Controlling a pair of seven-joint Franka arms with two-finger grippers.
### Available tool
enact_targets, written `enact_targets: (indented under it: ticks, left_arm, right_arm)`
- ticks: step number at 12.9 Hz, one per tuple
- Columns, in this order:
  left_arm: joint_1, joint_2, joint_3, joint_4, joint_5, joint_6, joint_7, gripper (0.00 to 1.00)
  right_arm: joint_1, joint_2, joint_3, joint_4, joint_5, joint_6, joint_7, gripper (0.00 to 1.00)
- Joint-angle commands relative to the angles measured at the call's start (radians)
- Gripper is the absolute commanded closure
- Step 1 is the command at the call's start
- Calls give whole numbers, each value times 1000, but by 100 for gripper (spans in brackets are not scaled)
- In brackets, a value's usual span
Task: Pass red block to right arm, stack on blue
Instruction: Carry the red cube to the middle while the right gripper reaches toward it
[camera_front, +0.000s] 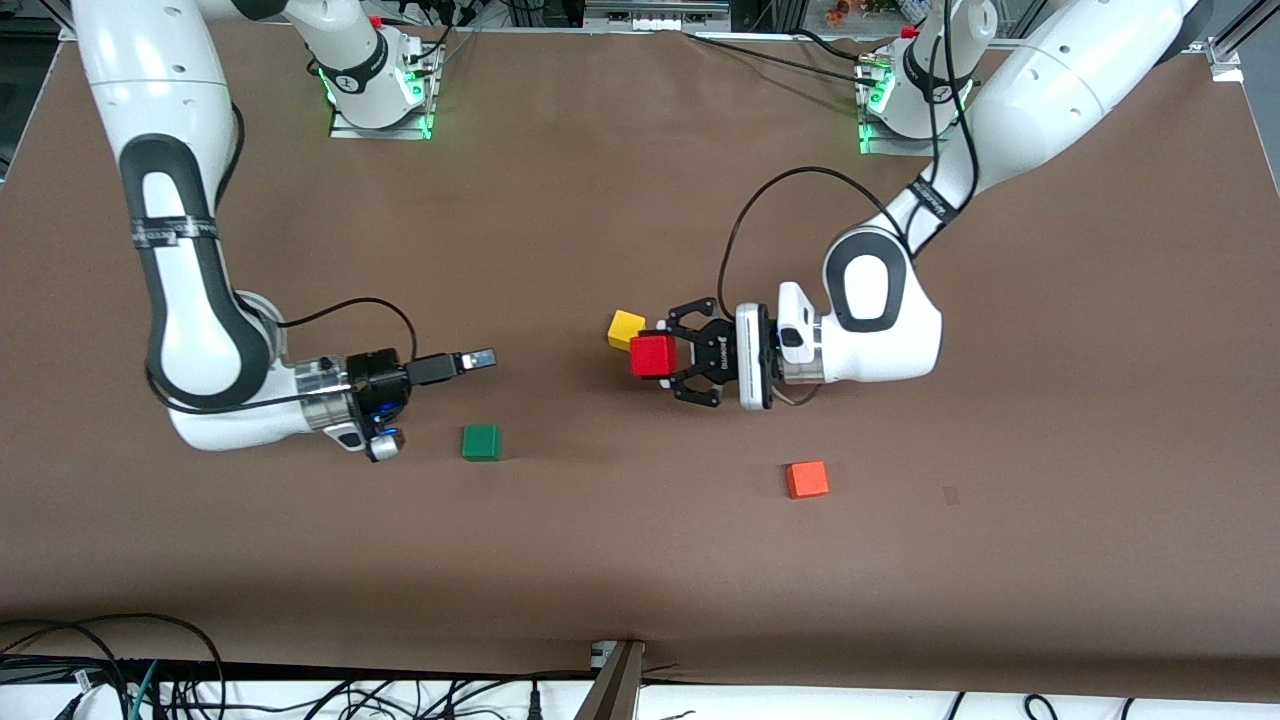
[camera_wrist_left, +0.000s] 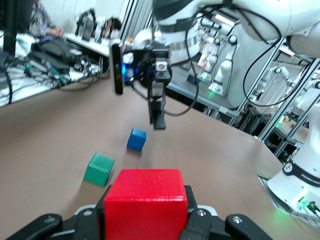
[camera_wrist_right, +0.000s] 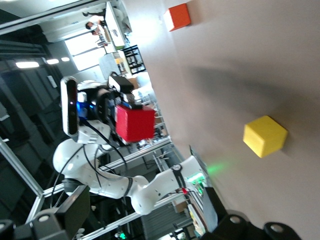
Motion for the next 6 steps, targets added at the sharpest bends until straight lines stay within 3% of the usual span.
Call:
enact_targets:
  ticks: [1,6]
  left_arm:
    - [-16,112,-8,54,-135,-14,288,100]
    - [-68,140,-5,88,-273,-14,385,100]
  right_arm:
    - [57,-4,2,-53,108,73,-64,0]
    - [99,13,2,-88,162,131,-165,0]
